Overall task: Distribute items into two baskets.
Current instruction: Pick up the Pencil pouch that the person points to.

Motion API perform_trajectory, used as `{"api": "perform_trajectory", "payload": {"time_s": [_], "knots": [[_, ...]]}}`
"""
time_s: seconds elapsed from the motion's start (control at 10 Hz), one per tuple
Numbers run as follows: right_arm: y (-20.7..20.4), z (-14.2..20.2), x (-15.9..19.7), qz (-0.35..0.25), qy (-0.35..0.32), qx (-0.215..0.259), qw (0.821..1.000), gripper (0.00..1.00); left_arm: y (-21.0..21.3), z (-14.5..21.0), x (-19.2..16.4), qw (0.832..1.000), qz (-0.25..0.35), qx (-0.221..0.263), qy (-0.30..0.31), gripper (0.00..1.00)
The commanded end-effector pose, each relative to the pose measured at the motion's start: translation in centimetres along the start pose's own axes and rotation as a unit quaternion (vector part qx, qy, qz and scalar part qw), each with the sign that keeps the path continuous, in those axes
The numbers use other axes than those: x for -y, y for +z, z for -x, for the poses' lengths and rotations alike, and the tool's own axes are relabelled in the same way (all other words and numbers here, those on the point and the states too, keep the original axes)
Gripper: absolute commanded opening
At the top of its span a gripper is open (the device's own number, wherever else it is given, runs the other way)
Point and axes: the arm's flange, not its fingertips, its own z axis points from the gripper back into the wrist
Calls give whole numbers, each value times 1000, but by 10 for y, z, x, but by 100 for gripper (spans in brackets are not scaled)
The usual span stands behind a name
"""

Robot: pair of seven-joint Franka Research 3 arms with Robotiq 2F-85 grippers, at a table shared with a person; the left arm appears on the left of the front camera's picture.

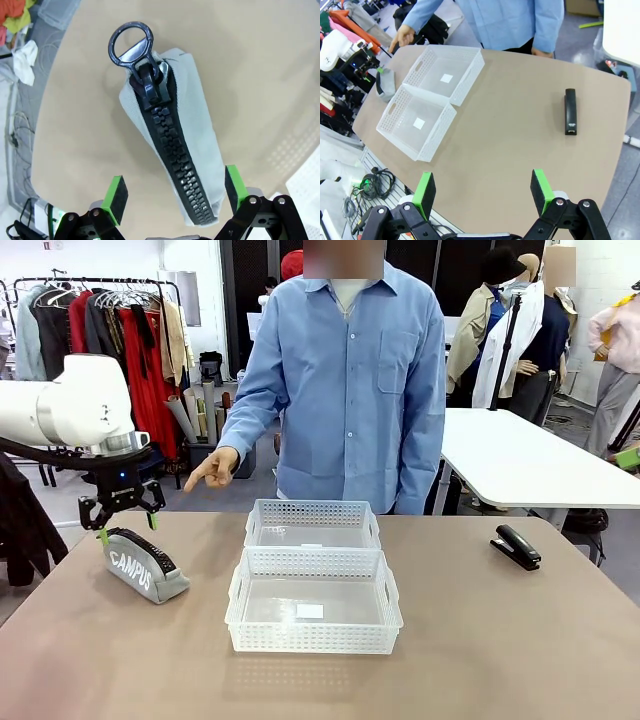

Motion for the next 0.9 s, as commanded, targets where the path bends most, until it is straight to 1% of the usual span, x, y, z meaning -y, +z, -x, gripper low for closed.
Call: {"api": "perform_trajectory", "payload": {"time_s": [0.0, 0.3, 0.5, 0.8], "knots": [[0, -2, 0, -7, 4, 7, 1000, 100, -9, 3, 2, 1000, 8, -11, 21, 100], [0, -2, 0, -7, 4, 7, 1000, 100, -30, 4, 4, 999, 10, -17, 41, 100], [0, -2, 0, -7, 4, 7, 1000, 100, -44, 4, 3, 999, 7, -25, 36, 100], [0, -2, 0, -7, 4, 7, 1000, 100, -51, 2, 0, 999, 16, -25, 37, 100]]}}
